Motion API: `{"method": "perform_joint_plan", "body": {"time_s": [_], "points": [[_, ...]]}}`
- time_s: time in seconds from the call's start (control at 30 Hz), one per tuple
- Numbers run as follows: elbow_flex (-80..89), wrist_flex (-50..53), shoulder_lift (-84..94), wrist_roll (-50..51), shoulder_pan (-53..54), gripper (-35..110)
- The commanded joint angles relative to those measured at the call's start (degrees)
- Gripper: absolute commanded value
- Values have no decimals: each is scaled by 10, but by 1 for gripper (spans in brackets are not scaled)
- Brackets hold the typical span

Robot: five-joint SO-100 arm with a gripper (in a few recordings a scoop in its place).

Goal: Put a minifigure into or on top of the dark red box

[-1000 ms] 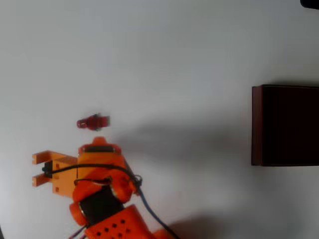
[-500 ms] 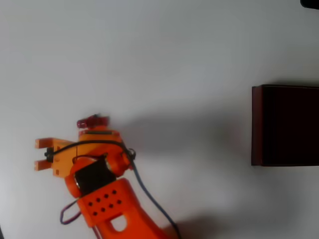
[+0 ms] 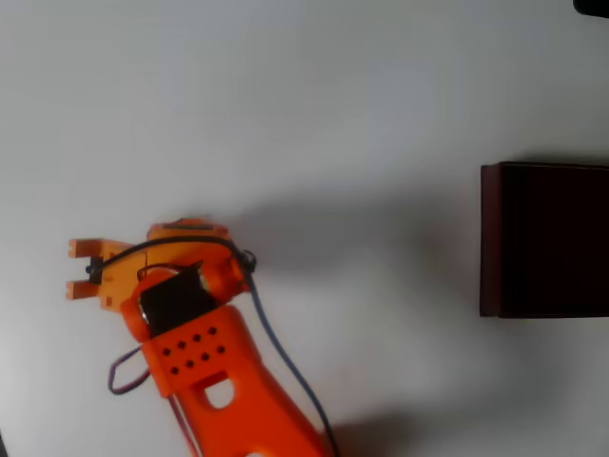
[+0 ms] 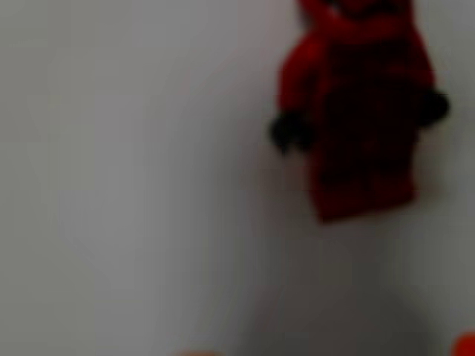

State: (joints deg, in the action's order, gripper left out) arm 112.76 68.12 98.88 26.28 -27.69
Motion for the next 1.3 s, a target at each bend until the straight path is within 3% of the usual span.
{"method": "perform_joint_plan", "body": {"time_s": [0.0, 0.53, 1.27], "points": [[-40, 7, -11, 5, -19, 16], [-82, 15, -62, -54, -41, 16], [-125, 11, -136, -62, -14, 16]]}}
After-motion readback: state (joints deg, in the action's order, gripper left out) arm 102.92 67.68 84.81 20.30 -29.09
